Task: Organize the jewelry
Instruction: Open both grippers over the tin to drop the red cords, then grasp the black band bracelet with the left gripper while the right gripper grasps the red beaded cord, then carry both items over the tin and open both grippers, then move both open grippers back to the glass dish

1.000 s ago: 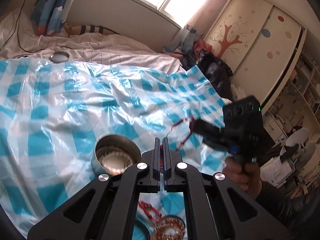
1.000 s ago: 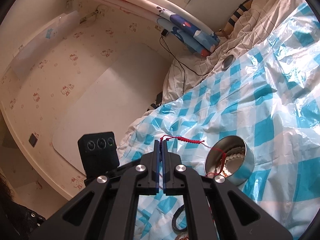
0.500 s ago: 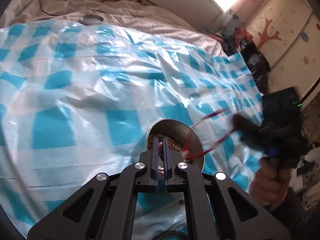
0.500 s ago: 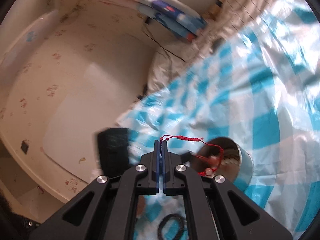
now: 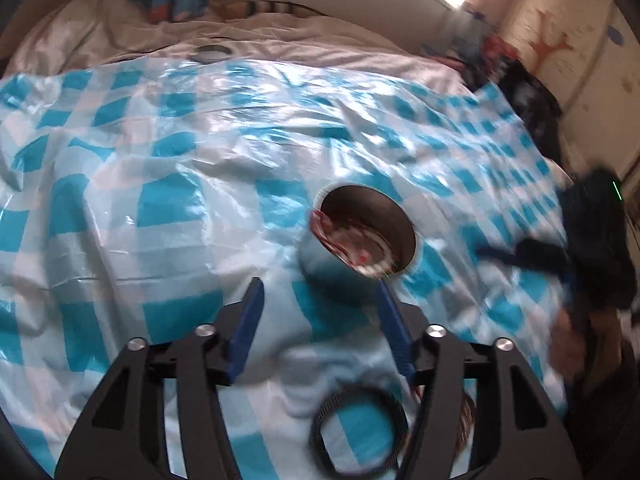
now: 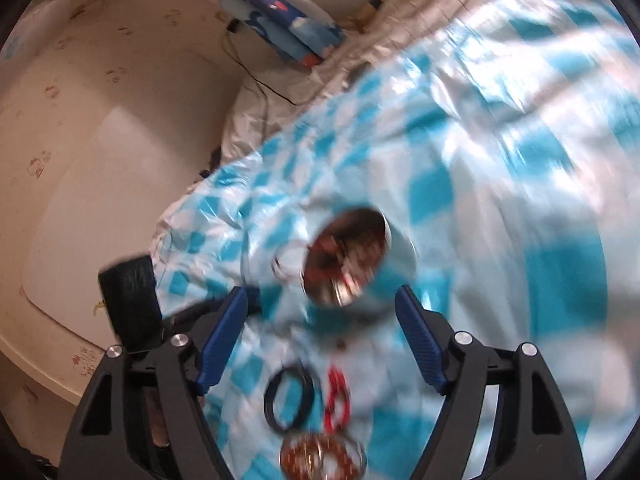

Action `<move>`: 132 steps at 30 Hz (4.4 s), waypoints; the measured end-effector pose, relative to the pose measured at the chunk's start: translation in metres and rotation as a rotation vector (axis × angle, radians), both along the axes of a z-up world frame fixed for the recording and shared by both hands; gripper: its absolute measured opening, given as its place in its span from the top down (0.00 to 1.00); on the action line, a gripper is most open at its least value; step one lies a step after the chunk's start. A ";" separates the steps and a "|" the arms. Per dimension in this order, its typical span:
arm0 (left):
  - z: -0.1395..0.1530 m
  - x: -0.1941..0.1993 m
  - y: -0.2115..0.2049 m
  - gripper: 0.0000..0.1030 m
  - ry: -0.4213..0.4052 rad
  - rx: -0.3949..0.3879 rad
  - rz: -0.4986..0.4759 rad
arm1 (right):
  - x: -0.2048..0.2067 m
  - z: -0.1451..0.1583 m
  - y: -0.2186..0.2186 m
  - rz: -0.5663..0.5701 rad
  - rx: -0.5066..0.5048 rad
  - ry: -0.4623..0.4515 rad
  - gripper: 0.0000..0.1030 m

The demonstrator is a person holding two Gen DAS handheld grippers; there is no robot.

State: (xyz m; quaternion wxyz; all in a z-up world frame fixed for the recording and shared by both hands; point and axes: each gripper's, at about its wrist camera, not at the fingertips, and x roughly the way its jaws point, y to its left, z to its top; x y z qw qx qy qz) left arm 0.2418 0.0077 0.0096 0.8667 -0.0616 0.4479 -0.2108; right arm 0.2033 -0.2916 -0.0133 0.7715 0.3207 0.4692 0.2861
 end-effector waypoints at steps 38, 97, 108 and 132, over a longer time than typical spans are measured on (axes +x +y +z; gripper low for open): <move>-0.043 -0.079 -0.015 0.48 -0.001 0.265 -0.248 | -0.042 -0.030 0.117 0.379 -0.615 -0.214 0.79; 0.003 0.066 -0.041 0.66 0.039 -0.040 0.001 | 0.063 -0.002 0.082 0.187 -0.423 -0.272 0.67; 0.020 0.025 -0.036 0.58 0.004 0.013 -0.023 | 0.052 0.031 0.053 0.080 -0.443 -0.299 0.52; -0.046 -0.119 -0.064 0.54 0.071 0.114 -0.271 | -0.098 -0.015 0.037 0.152 -0.454 -0.078 0.59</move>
